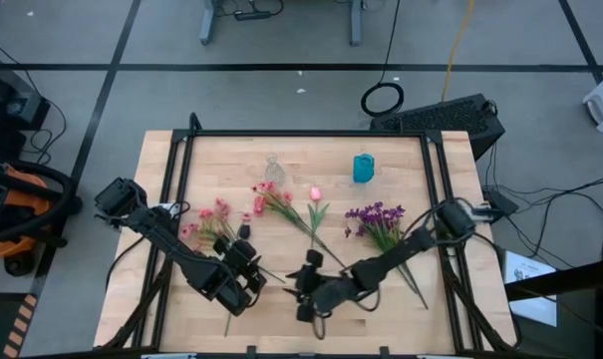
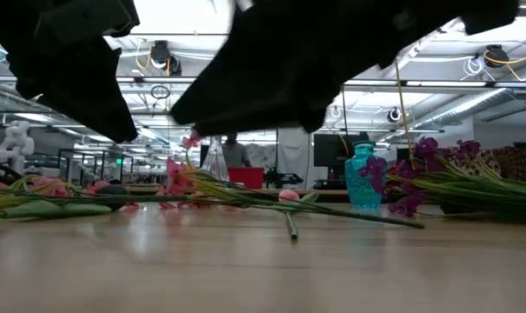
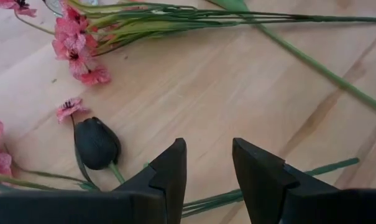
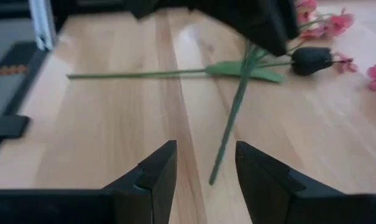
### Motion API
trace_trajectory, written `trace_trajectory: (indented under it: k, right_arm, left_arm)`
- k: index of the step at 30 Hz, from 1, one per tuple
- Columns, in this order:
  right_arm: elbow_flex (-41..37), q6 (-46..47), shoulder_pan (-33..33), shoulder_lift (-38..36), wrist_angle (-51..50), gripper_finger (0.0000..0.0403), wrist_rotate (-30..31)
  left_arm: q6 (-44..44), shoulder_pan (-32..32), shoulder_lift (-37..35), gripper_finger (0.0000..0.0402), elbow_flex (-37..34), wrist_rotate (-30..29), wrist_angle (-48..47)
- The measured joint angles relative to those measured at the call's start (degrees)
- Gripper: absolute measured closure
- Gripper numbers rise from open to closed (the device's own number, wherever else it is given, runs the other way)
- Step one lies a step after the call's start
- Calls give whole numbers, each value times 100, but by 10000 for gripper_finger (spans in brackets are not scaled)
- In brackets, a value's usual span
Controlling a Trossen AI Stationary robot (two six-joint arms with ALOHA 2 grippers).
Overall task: Sort flowers into vase by color
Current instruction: Move the left pink flower to the center of the table
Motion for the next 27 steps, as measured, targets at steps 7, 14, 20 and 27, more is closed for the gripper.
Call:
trace_trajectory:
  k: [7, 14, 20, 27]
  right_arm:
    - [863, -51, -202, 835, -457, 248, 13]
    - [1039, 139, -404, 1146, -467, 248, -83]
    - [1039, 187, -449, 1152, -486, 291, 8]
    - [1039, 612, -447, 1152, -600, 391, -146]
  left_arm:
    - [25, 0, 0, 265, -2, -47, -72]
    - [17, 0, 0, 265, -2, -48, -142]
    - [17, 0, 0, 265, -2, -93, -142]
    - [2, 0, 0, 265, -2, -153, -96]
